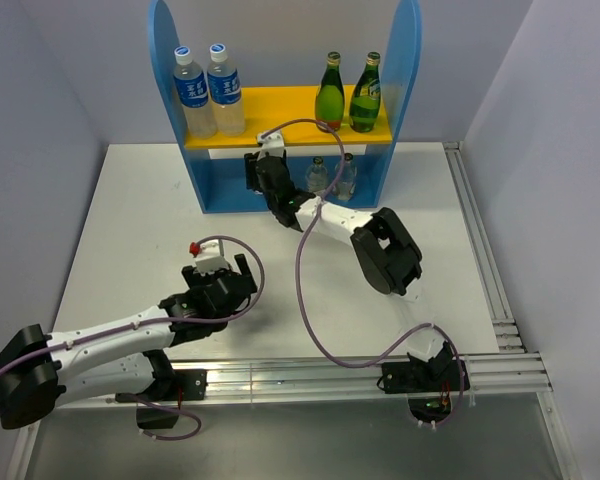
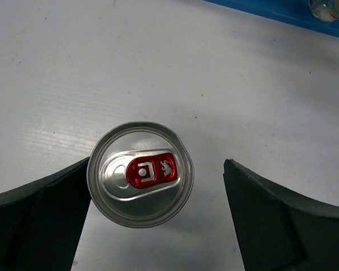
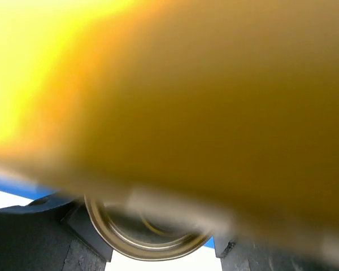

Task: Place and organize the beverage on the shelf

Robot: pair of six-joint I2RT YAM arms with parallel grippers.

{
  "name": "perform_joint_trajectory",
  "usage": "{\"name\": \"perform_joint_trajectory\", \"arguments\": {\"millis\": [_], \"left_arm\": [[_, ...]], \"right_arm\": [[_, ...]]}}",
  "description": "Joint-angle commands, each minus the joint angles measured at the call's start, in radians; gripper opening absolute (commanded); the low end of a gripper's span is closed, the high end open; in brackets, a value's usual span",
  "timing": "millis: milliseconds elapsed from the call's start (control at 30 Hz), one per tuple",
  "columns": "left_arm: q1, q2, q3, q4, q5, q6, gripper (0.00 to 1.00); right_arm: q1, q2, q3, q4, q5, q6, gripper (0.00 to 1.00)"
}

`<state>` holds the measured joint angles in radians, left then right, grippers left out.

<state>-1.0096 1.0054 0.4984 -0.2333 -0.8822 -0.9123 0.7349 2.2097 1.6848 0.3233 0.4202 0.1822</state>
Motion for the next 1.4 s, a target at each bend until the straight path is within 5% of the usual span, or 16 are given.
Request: {"name": "perform_joint_trajectory", "arguments": {"millis": [0,233,367,567,933,1200,1267,1300,1367], "left_arm": [[-0.004,0.033,0.009,0.068,-0.046,-0.033,0.99],[-0.004,0.052,0.008,0.117,-0.075,-0.03,0.99],[-0.004,0.058,-0.006,0.147,-0.077,-0.025,0.99],[-0.004,0.087,-0.017,0.19,-0.074,-0.02,0.99],[-0.004,0.075,-0.038,0.216,-0.086,-0.008,0.99],[-0.004,0.062,-0.054,0.212,-0.092,-0.011,0.99],[-0.004,0.068,-0.052,0.215,-0.092,-0.011,0.99],[-0.004,0.07,-0.05,0.215,-0.092,-0.011,0.99],[-0.004,0.081,-0.05,0.221,-0.092,-0.01,0.99]], "right_arm": [[-0.014,0.022,0.07,-0.032,0.015,-0.029,0.0],[-0.026,0.016,0.101,-0.214,0.046,0.045,0.0],[-0.011,-0.094,-0.118,-0.075,0.063,0.077,0.0],[0.015,-0.116,-0.16,-0.04,0.1,0.054,0.0],[-0.005,0.059,0.17,-0.236,0.08,0.069,0.0],[-0.017,0.097,0.257,-0.297,0.055,0.105,0.02],[-0.02,0.102,0.26,-0.305,0.051,0.112,0.4],[-0.023,0.093,0.242,-0.296,0.051,0.112,0.83],[-0.025,0.079,0.222,-0.273,0.049,0.115,0.97]]}}
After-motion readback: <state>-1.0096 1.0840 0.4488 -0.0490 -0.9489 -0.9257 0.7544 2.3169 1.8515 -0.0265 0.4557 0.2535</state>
